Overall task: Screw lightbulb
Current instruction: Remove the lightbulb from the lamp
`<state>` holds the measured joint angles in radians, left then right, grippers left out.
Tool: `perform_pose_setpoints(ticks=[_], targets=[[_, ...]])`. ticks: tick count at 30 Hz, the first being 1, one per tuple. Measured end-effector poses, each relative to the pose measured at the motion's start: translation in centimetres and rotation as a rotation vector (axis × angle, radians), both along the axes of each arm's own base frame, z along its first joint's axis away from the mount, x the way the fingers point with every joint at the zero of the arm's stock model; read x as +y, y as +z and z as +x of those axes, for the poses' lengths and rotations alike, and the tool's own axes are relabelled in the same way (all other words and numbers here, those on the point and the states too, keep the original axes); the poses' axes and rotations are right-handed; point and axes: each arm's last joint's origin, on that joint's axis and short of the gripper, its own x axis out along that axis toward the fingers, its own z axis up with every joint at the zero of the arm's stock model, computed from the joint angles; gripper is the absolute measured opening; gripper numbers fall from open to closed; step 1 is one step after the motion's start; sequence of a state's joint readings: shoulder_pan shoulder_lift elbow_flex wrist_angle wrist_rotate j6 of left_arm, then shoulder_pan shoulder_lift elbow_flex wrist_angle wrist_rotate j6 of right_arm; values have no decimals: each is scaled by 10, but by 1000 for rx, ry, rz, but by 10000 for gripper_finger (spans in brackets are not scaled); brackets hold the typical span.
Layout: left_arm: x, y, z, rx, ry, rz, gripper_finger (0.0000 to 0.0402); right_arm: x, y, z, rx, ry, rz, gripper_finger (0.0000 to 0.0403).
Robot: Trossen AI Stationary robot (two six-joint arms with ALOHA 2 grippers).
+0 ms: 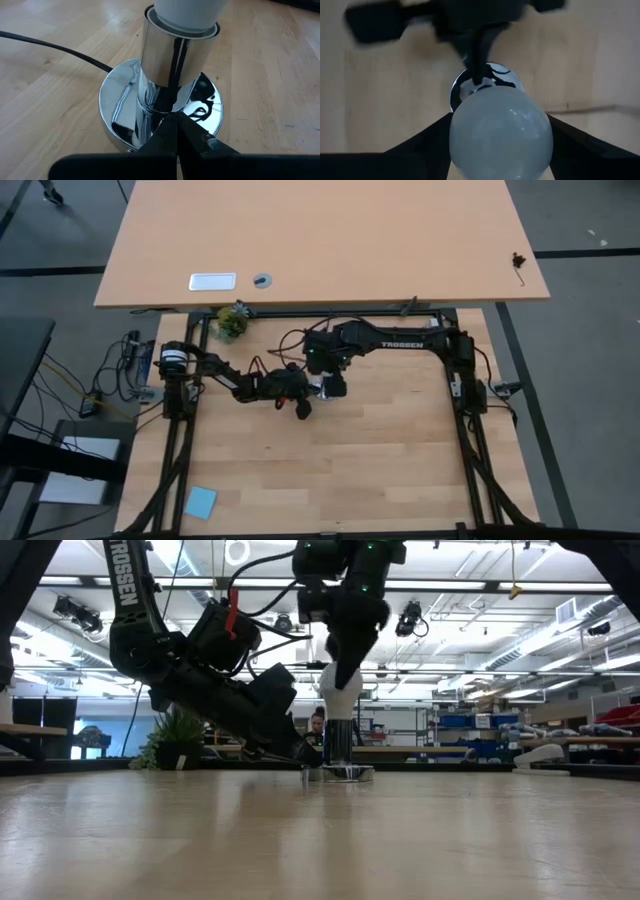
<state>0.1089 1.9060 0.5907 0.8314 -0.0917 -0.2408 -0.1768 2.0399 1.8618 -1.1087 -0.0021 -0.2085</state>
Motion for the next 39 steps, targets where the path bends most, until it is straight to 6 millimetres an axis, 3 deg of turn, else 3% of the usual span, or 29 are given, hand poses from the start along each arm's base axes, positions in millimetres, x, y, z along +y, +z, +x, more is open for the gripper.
perform_pose_setpoints(ticks=[6,11,18,26,34,39], targets=[[0,0,0,0,0,1,3,-1,0,0,27,401,-137,292],[0,0,0,2,1,3,3,-1,2,1,39,391,-207,309],[0,0,0,3,-1,4,3,13,6,-1,38,206,-172,321],[0,0,0,1,-4,2,3,26,23,-7,-11,123,-206,322],[0,0,0,-1,-8,-2,3,8,27,-11,-81,-350,9,323],[0,0,0,-1,-7,-2,3,0,22,-9,-112,-532,82,323]])
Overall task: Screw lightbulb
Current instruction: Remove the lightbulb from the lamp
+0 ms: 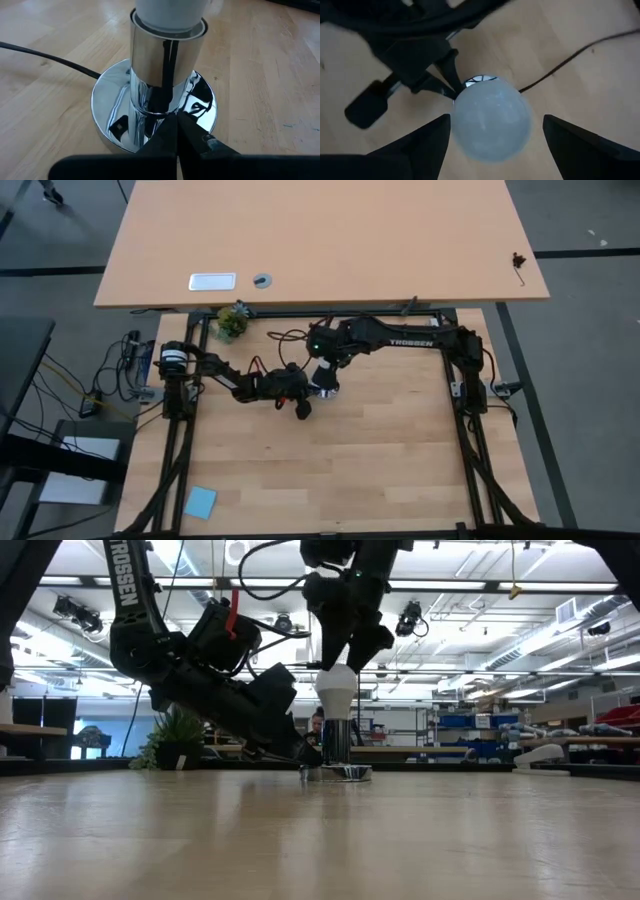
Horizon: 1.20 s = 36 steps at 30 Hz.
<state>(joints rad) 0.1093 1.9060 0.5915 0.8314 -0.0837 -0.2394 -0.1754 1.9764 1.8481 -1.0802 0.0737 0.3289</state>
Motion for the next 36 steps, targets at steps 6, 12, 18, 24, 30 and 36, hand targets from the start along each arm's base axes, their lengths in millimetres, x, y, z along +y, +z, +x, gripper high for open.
perform_pose_setpoints(ticks=[6,12,18,24,30,36], targets=[[0,0,0,0,0,0,3,0,-14,4,-37,-38,76,323],[0,0,0,0,0,-1,3,-1,-18,4,-38,-20,64,322],[0,0,0,0,-1,-1,3,-4,-18,3,-19,121,28,286],[0,0,0,-1,-2,-1,3,-12,-18,2,-26,426,3,253],[0,0,0,0,-1,-1,3,-14,-18,1,-23,856,-147,258],[0,0,-1,2,-1,0,3,-12,-17,4,-36,990,-222,257]])
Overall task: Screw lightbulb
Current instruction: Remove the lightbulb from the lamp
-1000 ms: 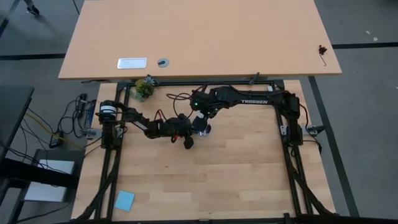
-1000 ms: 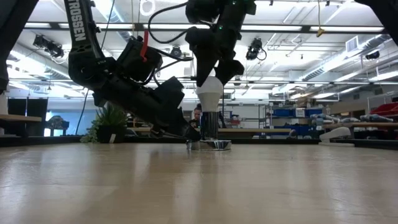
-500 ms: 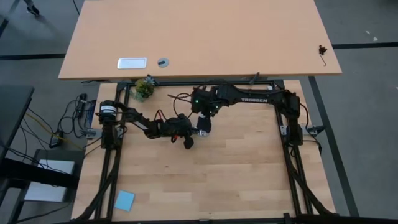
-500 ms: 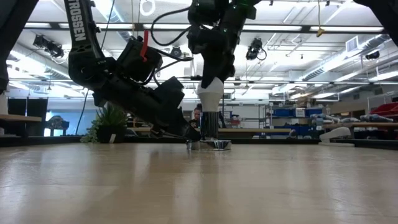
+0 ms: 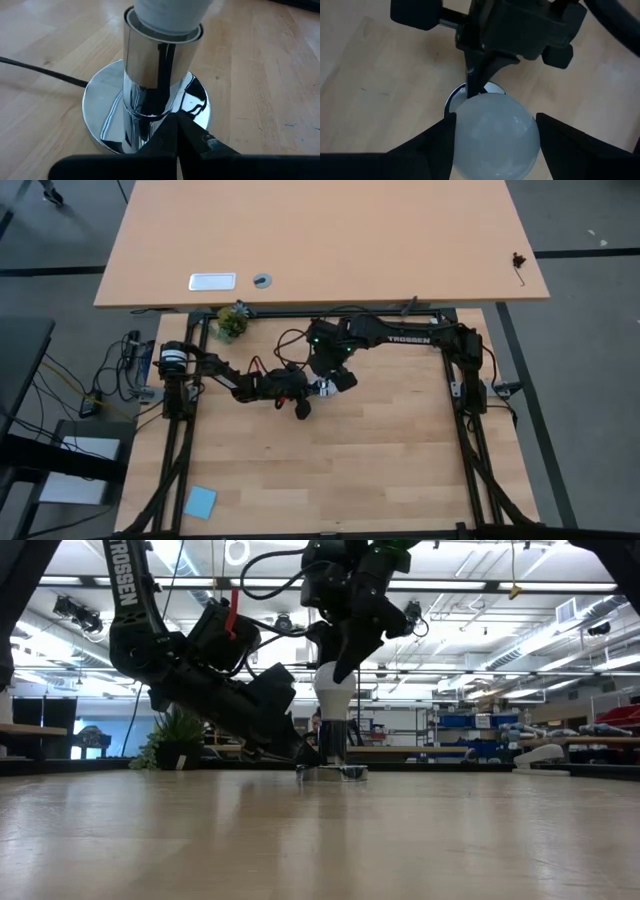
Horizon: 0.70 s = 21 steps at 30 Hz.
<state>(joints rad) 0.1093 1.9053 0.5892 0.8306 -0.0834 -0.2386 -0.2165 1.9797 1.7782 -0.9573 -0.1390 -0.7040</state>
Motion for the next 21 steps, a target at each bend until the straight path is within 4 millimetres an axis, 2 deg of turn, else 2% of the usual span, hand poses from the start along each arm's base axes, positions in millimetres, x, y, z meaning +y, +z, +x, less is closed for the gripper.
perform_pose_setpoints(ticks=[4,12,21], targets=[[0,0,0,-1,-3,-1,3,7,1,1,12,-146,36,270],[0,0,1,-4,-11,-4,3,28,3,3,33,-389,40,323],[0,0,1,-3,-11,-5,3,34,28,7,-36,-589,143,344]])
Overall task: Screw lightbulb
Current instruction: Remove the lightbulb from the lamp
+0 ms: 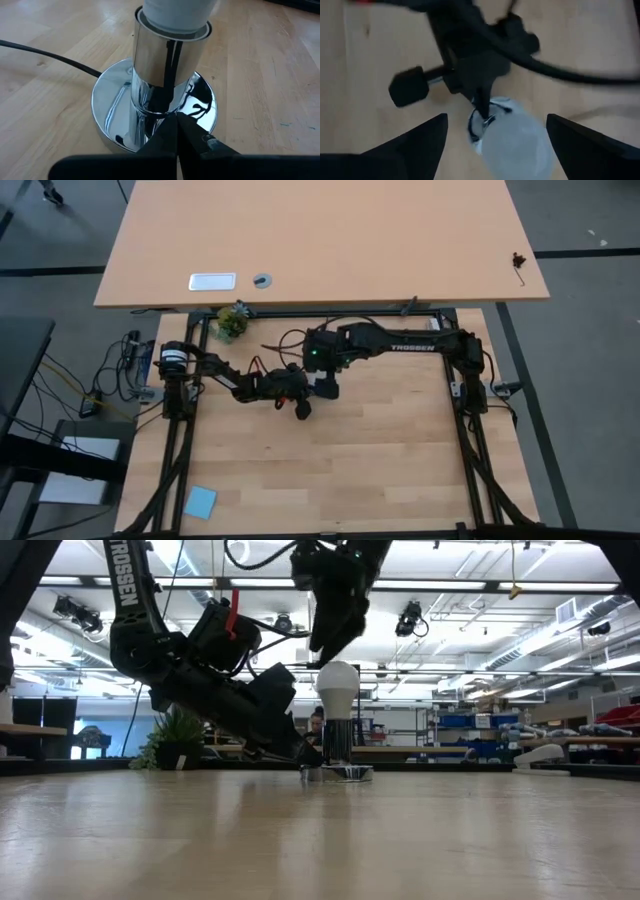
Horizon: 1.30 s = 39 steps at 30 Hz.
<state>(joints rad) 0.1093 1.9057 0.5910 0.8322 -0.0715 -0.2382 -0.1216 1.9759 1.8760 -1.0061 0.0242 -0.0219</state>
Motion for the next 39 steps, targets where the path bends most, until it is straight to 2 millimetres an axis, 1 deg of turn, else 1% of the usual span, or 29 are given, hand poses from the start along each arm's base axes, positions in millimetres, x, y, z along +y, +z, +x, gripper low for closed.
perform_pose_setpoints(ticks=[4,5,7,10,19,30,34,39], targets=[[0,0,0,0,1,0,3,-5,1,-5,22,-310,143,346],[0,0,0,0,1,0,3,-6,1,-7,31,-360,158,346],[0,0,0,0,1,0,3,-8,-2,-8,41,-402,173,346],[0,0,0,0,1,0,3,-10,-7,-8,45,-413,169,346],[0,0,0,0,1,1,3,-19,-9,-9,44,-455,122,344],[0,0,0,0,1,2,3,-19,-9,-9,47,-425,125,308],[0,0,0,0,1,2,3,-15,-9,-9,49,-411,143,310],[0,0,0,0,1,2,3,-13,-9,-8,50,-406,141,328]])
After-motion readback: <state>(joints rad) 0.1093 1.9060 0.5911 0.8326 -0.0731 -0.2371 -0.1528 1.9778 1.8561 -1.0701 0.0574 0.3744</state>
